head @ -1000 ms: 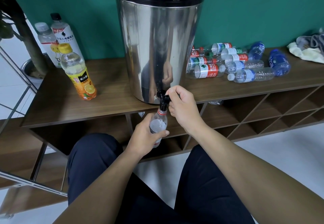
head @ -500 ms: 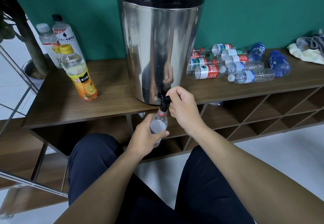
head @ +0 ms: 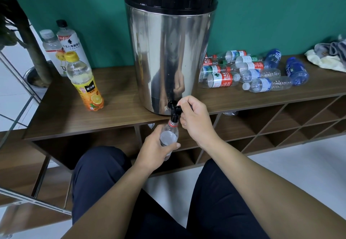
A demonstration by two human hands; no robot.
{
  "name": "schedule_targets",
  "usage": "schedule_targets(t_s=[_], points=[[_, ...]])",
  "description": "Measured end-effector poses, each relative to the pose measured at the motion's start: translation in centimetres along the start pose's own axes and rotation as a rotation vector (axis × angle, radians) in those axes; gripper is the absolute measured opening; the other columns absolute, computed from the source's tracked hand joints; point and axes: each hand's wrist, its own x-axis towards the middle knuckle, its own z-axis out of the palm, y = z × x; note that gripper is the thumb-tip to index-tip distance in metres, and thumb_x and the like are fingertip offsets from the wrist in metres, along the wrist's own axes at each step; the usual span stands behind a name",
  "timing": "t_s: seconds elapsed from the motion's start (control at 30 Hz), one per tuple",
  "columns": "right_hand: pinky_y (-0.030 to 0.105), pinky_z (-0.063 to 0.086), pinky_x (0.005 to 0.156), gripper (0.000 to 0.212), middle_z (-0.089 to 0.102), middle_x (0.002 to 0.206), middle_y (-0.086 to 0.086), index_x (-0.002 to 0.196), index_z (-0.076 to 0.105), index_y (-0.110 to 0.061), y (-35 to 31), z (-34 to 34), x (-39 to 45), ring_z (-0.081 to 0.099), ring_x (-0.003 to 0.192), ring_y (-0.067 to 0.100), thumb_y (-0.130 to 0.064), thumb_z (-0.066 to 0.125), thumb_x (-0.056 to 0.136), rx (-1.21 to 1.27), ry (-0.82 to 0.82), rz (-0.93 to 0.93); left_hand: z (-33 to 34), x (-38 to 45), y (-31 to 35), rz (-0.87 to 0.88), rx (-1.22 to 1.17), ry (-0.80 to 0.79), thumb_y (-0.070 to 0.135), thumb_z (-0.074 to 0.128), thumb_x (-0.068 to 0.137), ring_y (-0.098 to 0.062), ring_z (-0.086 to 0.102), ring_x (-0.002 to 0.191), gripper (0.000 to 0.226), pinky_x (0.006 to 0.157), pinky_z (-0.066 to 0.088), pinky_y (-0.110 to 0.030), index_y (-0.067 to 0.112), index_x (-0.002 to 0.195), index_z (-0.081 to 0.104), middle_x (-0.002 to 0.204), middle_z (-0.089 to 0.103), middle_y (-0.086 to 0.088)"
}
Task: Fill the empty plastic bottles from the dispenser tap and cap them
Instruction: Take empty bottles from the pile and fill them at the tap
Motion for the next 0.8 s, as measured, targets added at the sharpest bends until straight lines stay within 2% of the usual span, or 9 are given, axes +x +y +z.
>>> schedule_targets(t_s=[0.37, 0.47, 0.53, 0.63, 0.8], points=[[0.023, 0.036, 0.053, 0.031, 0.049, 0.059, -0.016, 0.088, 0.064, -0.023, 0.09, 0.05, -0.03, 0.043, 0.054, 0.007, -0.020, 0.051, 0.115, -0.005, 0.001, -0.008, -0.08, -0.06, 0.28, 0.005, -0.029, -0.010, 0.035, 0.096, 0.088, -0.008, 0.072, 0.114, 0.062, 0.102, 0.063, -0.038, 0.044, 0.139, 0.062, 0.121, 0.075, 0.014], [0.024, 0.035, 0.053, 0.031, 0.048, 0.058, -0.015, 0.087, 0.064, -0.023, 0.07, 0.09, -0.02, 0.041, 0.053, 0.007, -0.019, 0.051, 0.115, -0.005, 0.001, -0.007, -0.14, -0.06, 0.28, 0.001, -0.031, -0.005, 0.035, 0.096, 0.088, -0.009, 0.072, 0.115, 0.062, 0.101, 0.062, -0.034, 0.044, 0.139, 0.062, 0.122, 0.075, 0.013], [0.023, 0.036, 0.053, 0.032, 0.048, 0.058, -0.017, 0.087, 0.064, -0.024, 0.09, 0.11, -0.01, 0.042, 0.054, 0.005, -0.019, 0.051, 0.115, -0.010, 0.005, -0.007, -0.05, -0.03, 0.31, -0.010, -0.061, 0.001, 0.031, 0.096, 0.088, -0.016, 0.075, 0.108, 0.061, 0.093, 0.063, -0.027, 0.043, 0.138, 0.063, 0.119, 0.076, 0.009], [0.023, 0.037, 0.054, 0.031, 0.050, 0.059, -0.018, 0.087, 0.064, -0.025, 0.14, 0.08, 0.07, 0.044, 0.054, 0.005, -0.020, 0.051, 0.115, -0.023, 0.011, -0.005, 0.14, -0.05, 0.44, -0.017, -0.124, 0.013, 0.023, 0.096, 0.089, -0.034, 0.074, 0.102, 0.057, 0.071, 0.058, -0.016, 0.040, 0.134, 0.065, 0.112, 0.077, -0.002], [0.024, 0.038, 0.054, 0.029, 0.051, 0.061, -0.017, 0.090, 0.064, -0.022, 0.25, 0.00, 0.10, 0.045, 0.055, 0.005, -0.021, 0.051, 0.115, -0.029, 0.008, -0.009, 0.05, -0.02, 0.44, -0.018, -0.117, 0.010, 0.026, 0.095, 0.089, -0.028, 0.076, 0.104, 0.059, 0.073, 0.059, -0.015, 0.042, 0.136, 0.064, 0.115, 0.077, 0.003]])
